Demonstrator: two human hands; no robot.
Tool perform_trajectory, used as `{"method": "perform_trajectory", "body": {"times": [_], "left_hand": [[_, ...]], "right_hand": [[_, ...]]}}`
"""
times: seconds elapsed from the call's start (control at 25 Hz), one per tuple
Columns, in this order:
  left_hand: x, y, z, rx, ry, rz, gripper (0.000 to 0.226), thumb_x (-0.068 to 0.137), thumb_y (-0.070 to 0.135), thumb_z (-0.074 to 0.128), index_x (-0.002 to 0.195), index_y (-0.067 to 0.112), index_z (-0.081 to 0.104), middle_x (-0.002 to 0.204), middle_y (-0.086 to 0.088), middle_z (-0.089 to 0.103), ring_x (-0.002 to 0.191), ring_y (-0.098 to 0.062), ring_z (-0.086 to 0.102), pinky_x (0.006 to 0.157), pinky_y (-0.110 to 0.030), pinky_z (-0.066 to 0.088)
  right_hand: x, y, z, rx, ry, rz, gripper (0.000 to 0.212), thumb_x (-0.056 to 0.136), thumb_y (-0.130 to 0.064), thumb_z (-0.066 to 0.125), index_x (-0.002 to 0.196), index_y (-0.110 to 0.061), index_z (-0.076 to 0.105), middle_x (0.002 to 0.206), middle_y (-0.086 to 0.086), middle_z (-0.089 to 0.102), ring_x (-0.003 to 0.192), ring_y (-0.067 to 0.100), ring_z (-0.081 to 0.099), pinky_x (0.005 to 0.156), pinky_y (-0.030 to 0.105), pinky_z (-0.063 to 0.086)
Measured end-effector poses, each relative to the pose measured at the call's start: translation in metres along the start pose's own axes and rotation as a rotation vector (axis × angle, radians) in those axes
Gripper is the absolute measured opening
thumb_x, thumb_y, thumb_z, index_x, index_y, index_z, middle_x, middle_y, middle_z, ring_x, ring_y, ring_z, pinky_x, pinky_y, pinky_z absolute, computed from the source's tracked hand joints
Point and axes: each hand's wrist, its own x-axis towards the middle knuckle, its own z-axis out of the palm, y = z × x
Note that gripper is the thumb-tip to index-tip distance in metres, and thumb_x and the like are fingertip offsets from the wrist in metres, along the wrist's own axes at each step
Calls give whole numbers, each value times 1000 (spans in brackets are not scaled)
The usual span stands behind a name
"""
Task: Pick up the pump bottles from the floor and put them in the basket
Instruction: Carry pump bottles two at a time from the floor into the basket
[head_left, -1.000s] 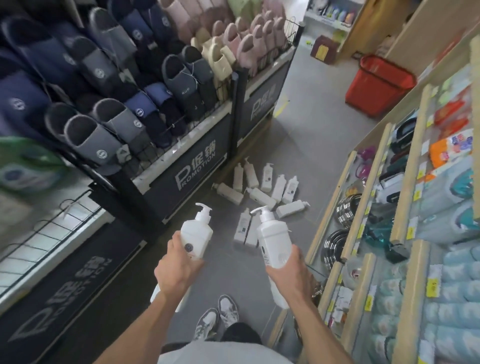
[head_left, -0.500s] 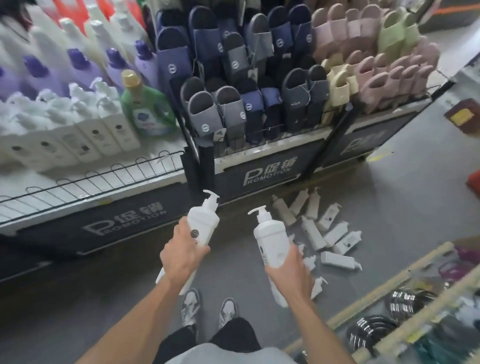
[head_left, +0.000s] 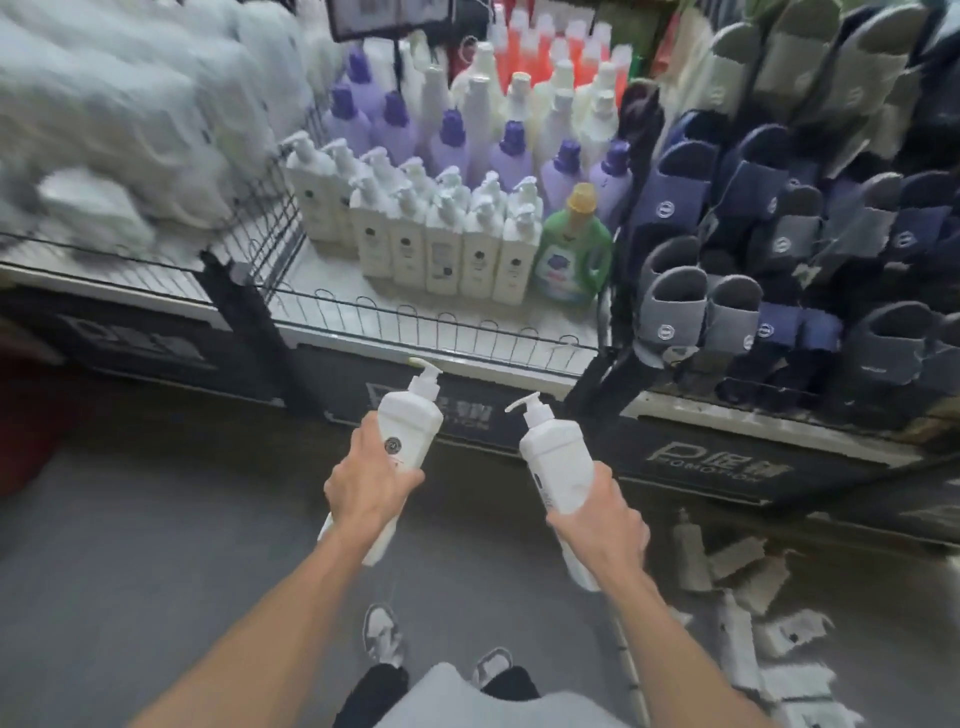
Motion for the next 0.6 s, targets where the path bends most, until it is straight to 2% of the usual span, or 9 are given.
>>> {"method": "perform_trajectory", "body": {"times": [0.36, 0.48, 0.6], "left_hand": [[72, -144, -120, -99, 169, -269, 79, 65, 38, 77, 129, 29, 31, 119, 3, 55, 91, -37, 63, 84, -47, 51], [87, -182, -153, -114, 214, -345, 75, 68, 36, 76, 129, 28, 32, 120, 2, 56, 95, -39, 62, 84, -46, 52], [100, -215, -181, -135, 273, -428, 74, 69, 36, 77, 128, 28, 33, 121, 1, 56, 97, -39, 62, 83, -44, 51]], "right_hand": [[27, -211, 40, -3, -72, -281, 68, 64, -53, 73, 116, -30, 35, 102, -6, 59, 82, 23, 61, 70, 38, 48], [30, -272, 54, -31, -108, -404, 66, 65, -52, 72, 115, -29, 37, 100, -6, 59, 82, 25, 62, 70, 39, 46], [30, -339, 70, -88, -166, -531, 64, 67, -49, 73, 114, -27, 36, 97, -6, 57, 76, 24, 55, 68, 38, 41]]}}
